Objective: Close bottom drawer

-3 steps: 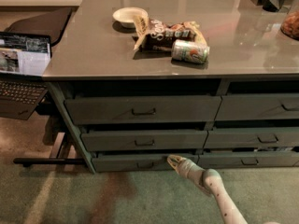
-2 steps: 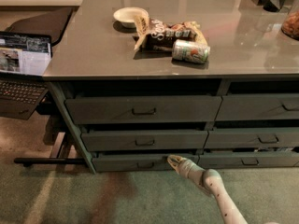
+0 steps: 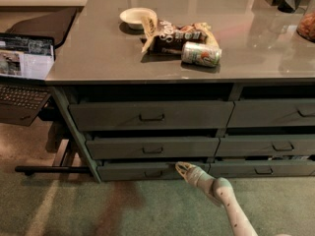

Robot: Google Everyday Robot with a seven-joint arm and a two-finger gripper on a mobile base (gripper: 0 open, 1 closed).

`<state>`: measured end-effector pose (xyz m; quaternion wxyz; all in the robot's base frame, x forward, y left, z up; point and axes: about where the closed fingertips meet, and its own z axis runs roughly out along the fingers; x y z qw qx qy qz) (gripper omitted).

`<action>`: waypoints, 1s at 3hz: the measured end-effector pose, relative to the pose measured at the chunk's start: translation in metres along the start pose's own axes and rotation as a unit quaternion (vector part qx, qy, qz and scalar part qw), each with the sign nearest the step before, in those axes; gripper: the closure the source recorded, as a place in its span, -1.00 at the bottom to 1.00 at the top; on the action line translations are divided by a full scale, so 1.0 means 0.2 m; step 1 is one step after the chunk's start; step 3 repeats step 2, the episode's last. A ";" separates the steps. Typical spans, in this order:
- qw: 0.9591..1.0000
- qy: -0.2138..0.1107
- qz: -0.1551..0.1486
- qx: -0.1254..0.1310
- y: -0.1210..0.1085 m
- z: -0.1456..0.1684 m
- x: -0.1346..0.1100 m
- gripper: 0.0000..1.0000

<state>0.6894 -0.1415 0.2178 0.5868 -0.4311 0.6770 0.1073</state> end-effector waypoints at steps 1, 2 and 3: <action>1.000 -0.012 -0.006 0.009 -0.01 -0.03 -0.03 1.00; 1.000 -0.019 -0.009 0.014 -0.02 -0.05 -0.04 1.00; 1.000 -0.019 -0.009 0.014 -0.02 -0.05 -0.04 1.00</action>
Offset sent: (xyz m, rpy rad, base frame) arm -0.0105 -0.0138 0.0180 0.0167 -0.0698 -0.0178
